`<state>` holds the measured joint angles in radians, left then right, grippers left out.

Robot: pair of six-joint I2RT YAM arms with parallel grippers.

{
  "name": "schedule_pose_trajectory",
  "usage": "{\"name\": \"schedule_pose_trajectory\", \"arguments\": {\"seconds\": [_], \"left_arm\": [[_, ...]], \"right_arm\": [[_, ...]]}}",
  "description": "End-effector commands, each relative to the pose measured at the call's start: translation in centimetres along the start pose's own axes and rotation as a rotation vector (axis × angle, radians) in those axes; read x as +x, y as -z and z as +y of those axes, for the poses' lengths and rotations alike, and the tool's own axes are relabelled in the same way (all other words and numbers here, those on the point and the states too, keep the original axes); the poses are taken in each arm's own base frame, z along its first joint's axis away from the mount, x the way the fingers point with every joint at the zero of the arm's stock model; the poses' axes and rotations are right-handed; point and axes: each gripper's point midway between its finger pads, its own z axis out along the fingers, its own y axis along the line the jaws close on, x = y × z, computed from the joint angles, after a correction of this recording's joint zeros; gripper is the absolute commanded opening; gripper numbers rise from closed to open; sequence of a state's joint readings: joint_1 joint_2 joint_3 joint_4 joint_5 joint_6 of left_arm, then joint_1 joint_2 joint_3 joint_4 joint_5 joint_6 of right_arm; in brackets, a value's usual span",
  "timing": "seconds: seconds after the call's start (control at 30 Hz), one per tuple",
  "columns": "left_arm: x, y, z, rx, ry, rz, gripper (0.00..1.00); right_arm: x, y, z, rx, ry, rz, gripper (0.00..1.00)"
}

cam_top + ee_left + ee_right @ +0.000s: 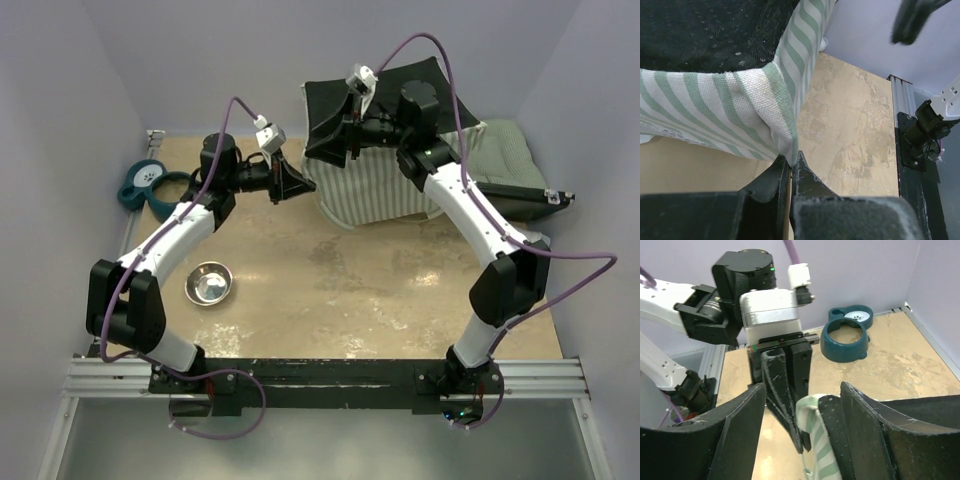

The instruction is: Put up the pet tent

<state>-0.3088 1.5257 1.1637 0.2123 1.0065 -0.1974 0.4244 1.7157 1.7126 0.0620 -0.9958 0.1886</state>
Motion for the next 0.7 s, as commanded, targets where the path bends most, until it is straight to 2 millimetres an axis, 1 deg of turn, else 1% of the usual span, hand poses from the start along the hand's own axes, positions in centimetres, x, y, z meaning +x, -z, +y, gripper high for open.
{"name": "schedule_pose_trajectory", "arguments": {"seconds": [0.0, 0.1, 0.2, 0.27, 0.4, 0.47, 0.53, 0.57, 0.63, 0.67], "left_arm": [[-0.1, -0.5, -0.6, 0.014, -0.013, 0.031, 0.00], [-0.2, -0.7, -0.4, 0.010, -0.014, 0.033, 0.00], [-0.4, -0.9, -0.2, 0.007, -0.011, 0.033, 0.00], [-0.3, -1.0, 0.0, 0.002, -0.004, 0.034, 0.00], [-0.3, -1.2, 0.5, -0.004, 0.011, 0.035, 0.00], [-0.5, -1.3, 0.5, -0.005, 0.024, 0.025, 0.00], [-1.1, -1.3, 0.4, -0.003, 0.033, 0.012, 0.00], [-1.5, -1.1, 0.3, 0.001, 0.044, -0.002, 0.00], [-2.5, -0.8, 0.1, 0.013, 0.085, -0.033, 0.00], [-3.0, -0.5, 0.1, 0.020, 0.113, -0.051, 0.00]], "right_arm": [[-0.1, -0.4, -0.6, 0.015, 0.021, 0.015, 0.64], [0.7, -0.8, 0.3, -0.025, 0.008, 0.038, 0.56], [2.1, -1.3, 0.8, -0.048, 0.005, 0.083, 0.44], [2.3, -1.3, 1.3, -0.066, 0.006, 0.089, 0.37], [2.0, -1.4, 2.8, -0.118, 0.035, 0.092, 0.34], [2.0, -1.5, 3.1, -0.129, 0.040, 0.102, 0.36], [1.5, -1.4, 3.2, -0.135, 0.079, 0.099, 0.45], [1.2, -1.2, 2.9, -0.127, 0.093, 0.094, 0.51], [-0.6, -0.7, 2.5, -0.091, 0.138, 0.064, 0.64], [-1.9, -0.2, 2.3, -0.071, 0.154, 0.039, 0.69]]}}
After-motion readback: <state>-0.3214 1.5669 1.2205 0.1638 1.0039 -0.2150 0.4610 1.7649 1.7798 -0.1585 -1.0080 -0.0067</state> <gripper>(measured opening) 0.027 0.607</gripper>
